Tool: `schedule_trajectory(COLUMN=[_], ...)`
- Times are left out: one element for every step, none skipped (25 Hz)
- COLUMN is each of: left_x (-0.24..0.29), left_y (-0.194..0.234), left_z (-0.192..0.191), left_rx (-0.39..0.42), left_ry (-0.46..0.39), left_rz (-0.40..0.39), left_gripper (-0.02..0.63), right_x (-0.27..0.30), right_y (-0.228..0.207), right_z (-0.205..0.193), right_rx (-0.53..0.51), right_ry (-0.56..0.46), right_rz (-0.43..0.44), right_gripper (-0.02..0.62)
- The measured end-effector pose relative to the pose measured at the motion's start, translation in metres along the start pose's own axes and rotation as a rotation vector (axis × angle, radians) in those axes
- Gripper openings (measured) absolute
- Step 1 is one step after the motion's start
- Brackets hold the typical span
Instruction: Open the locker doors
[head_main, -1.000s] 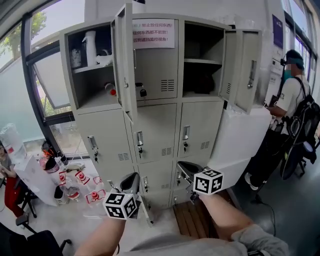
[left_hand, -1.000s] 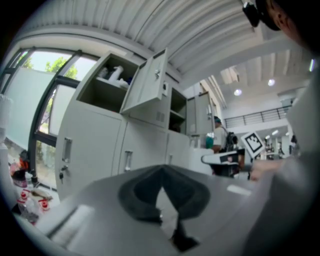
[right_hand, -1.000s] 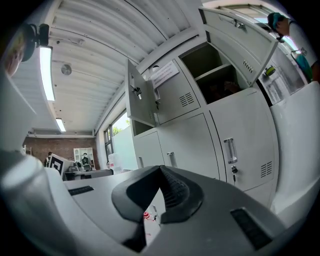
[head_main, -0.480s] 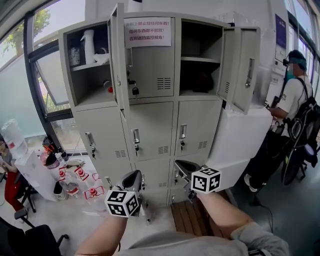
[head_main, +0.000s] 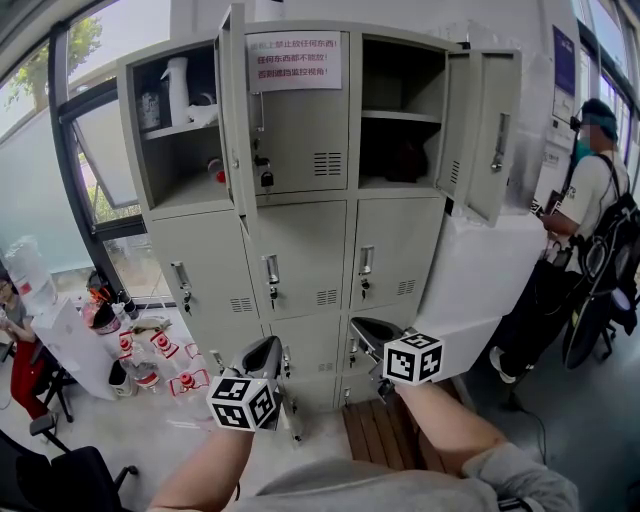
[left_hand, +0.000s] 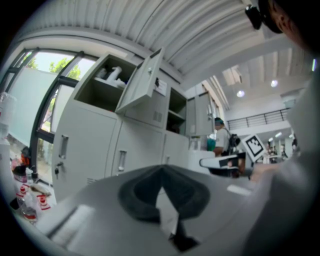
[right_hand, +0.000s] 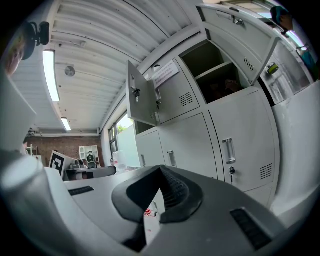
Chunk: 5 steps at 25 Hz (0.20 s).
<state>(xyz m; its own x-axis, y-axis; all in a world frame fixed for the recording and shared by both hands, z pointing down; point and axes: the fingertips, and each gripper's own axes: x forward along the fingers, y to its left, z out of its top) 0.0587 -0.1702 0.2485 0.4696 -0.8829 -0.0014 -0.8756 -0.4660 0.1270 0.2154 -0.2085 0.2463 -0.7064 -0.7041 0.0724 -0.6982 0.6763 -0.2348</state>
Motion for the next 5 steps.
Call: schedule_trajectory(left_x=[0.0006,0.0013,0.0019,0.0024,0.0029], left_y=[-0.0005,-0.0009,-0.0011,-0.0013,-0.0014], left_z=[-0.0001,-0.0003,-0.0006,-0.0009,-0.0013], left_rx=[-0.001,-0.001,-0.001,-0.002,-0.002], left_ry=[0.0,-0.001,-0.001,-0.001,-0.001], left_rz=[0.0,0.0,-0.001,-0.001,-0.001], left_gripper=[0.005,0.005,0.005,0.005,0.005], right_x=[-0.0002,-0.0002,-0.0002,-0.0002,-0.0001], right_y=[-0.0008,-0.0015,-0.0021,-0.0026,-0.003], right_z=[-0.0001,-0.0002,-0.0005,-0.0008,-0.0012], right_rx=[0.0,0.001,0.001,0.001,0.001], right_ry=[0.0,-0.001,-0.001,-0.002,-0.002], right_rz=[0.0,0.001,0.001,0.002,0.002], right_gripper=[0.006,0.006,0.006,0.006,0.006])
